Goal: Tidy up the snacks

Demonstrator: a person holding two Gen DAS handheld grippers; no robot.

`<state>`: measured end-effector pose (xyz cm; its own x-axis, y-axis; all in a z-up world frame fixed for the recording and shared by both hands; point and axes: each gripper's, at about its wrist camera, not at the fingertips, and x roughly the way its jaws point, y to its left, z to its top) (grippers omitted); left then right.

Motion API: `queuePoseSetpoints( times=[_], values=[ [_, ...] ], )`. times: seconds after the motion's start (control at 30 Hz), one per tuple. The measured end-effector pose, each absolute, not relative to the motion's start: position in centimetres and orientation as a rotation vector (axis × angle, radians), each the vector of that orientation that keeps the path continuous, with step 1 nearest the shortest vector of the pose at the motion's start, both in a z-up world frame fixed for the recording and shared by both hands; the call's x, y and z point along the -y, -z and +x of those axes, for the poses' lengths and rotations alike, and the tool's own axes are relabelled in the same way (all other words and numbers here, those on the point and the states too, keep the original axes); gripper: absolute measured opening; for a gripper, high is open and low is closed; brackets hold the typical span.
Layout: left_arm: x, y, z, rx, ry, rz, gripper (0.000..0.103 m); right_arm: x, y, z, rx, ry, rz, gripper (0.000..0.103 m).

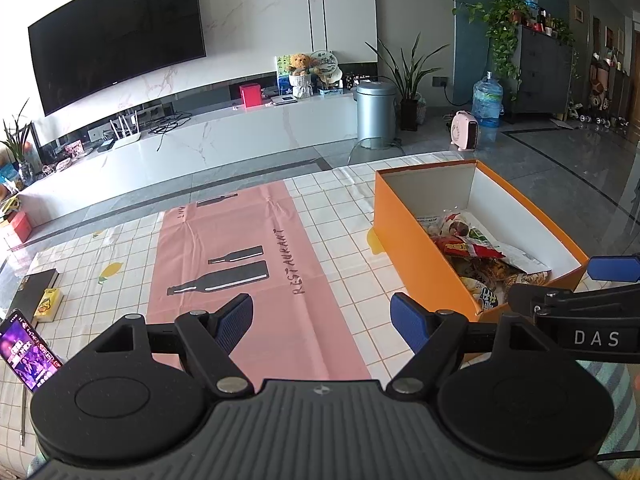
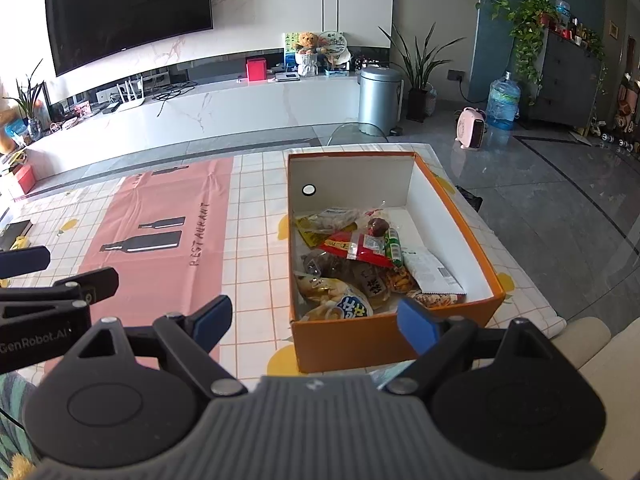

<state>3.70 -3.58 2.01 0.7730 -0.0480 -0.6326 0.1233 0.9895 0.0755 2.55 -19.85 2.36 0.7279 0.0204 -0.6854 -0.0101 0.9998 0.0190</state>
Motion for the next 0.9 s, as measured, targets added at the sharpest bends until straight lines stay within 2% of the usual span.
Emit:
queuePoseSetpoints(
  times=[0.9],
  values=[
    [3.02, -2.46, 3.58, -0.691, 0.082, 0.104, 0.092, 19.22, -2.34, 2.63, -0.750, -0.029, 0.002, 0.087]
  ],
)
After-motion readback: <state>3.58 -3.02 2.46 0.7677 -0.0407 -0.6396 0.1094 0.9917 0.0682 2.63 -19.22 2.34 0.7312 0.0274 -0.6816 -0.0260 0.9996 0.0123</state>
